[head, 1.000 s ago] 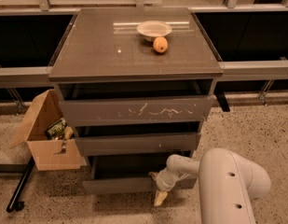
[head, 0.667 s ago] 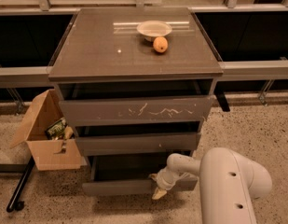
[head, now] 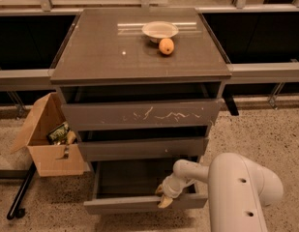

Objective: Open bottom drawer

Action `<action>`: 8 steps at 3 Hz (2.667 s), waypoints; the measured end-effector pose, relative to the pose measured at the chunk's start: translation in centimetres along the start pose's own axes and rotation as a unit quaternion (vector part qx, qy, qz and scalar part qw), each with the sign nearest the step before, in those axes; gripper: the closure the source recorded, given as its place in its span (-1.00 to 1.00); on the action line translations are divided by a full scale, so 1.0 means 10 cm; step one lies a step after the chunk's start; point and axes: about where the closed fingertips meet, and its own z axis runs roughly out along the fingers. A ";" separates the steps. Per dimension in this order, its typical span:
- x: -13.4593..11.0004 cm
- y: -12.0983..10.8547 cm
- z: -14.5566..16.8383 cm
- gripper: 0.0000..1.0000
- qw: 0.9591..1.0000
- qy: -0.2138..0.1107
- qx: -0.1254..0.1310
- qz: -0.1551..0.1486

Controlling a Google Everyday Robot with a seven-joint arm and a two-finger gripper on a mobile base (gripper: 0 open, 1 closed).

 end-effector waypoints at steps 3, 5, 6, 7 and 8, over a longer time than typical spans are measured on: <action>-0.01 0.18 0.01 1.00 1.000 -0.022 0.010 0.008; -0.06 0.53 0.08 0.72 0.996 -0.089 0.021 0.024; -0.06 0.54 0.08 0.08 0.996 -0.089 0.021 0.024; -0.06 0.54 0.08 -0.41 0.996 -0.089 0.021 0.024; -0.06 0.54 0.08 -0.83 0.996 -0.089 0.021 0.024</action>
Offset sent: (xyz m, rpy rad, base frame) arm -0.1792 -0.0369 0.0057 0.4939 -0.0498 -0.2684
